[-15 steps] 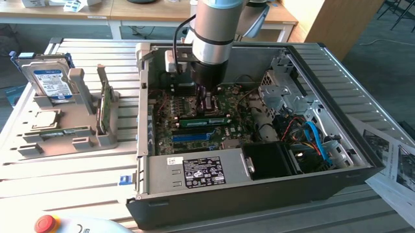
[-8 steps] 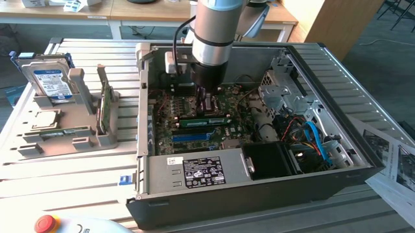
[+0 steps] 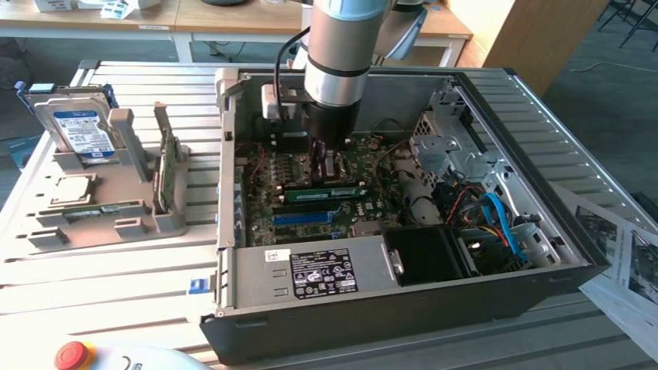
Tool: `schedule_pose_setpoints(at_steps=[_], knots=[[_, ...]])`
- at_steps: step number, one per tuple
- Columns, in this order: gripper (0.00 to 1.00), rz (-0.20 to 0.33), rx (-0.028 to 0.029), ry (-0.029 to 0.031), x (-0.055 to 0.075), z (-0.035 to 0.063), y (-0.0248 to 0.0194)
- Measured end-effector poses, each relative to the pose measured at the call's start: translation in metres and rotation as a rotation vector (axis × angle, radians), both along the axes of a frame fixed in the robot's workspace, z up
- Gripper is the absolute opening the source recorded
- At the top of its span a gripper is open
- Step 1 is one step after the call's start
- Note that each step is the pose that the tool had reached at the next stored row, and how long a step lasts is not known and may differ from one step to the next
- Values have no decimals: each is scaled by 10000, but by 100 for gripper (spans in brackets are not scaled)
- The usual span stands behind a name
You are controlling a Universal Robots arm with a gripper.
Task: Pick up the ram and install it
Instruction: 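Press down the ram until it locks into place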
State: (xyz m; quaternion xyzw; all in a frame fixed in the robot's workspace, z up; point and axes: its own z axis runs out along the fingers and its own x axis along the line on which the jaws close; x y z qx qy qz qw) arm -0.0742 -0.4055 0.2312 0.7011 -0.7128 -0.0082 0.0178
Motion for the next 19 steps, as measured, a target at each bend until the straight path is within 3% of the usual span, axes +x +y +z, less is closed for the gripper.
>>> schedule_pose_setpoints(at_steps=[19], knots=[[11, 0, -1, -4, 0, -63, 0]])
